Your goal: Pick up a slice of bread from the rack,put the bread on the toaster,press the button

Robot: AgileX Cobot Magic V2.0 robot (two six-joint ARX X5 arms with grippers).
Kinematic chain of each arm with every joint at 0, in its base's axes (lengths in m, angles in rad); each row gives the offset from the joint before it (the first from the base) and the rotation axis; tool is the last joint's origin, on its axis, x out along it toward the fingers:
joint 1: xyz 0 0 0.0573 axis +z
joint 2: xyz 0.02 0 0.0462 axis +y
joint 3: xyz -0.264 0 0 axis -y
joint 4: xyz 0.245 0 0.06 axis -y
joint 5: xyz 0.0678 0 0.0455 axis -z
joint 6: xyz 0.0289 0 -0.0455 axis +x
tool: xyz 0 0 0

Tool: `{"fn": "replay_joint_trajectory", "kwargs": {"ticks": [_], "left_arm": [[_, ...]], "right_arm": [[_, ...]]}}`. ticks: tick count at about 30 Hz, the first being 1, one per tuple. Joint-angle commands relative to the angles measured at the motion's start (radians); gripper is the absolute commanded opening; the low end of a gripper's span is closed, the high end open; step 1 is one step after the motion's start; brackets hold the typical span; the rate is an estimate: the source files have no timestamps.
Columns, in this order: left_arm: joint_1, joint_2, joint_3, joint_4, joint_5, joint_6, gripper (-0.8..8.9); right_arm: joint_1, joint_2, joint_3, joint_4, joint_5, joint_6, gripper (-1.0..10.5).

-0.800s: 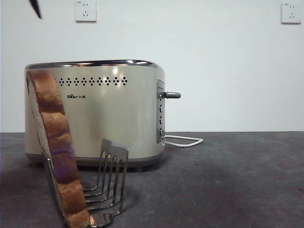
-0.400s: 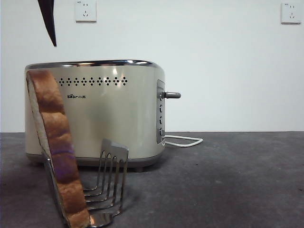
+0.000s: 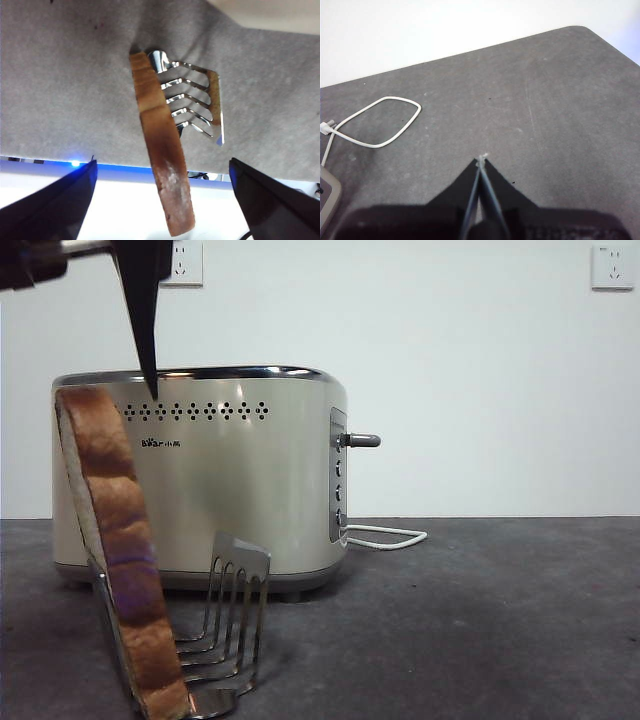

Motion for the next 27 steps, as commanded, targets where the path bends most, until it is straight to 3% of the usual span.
{"fn": "replay_joint_trajectory", "kwargs": {"ticks": [1,5,12,19,24,27], "left_arm": [[-0.007,0.011,0.003,0.003,0.005,-0.006,4.34],[-0.011,0.023,0.003,0.011,0.003,-0.006,3.33],[-0.01,0.032,0.003,0.013,0.003,-0.006,3.27],[-0.01,0.032,0.003,0.025,0.0,-0.006,2.28],[-0.01,0.032,0.003,0.044,0.003,-0.009,0.28],[-0.013,0.032,0.003,0.047,0.011,-0.027,-0.06]], "right_arm": [[0.0,0.0,0.003,0.003,0.001,-0.005,0.0],[0.0,0.0,0.003,0.004,0.001,-0.005,0.0],[0.0,0.0,0.003,0.004,0.001,-0.005,0.0],[0.0,0.0,0.003,0.004,0.001,-0.005,0.0],[0.0,0.0,0.003,0.004,0.001,-0.005,0.0],[0.0,0.0,0.003,0.004,0.001,-0.005,0.0]]}}
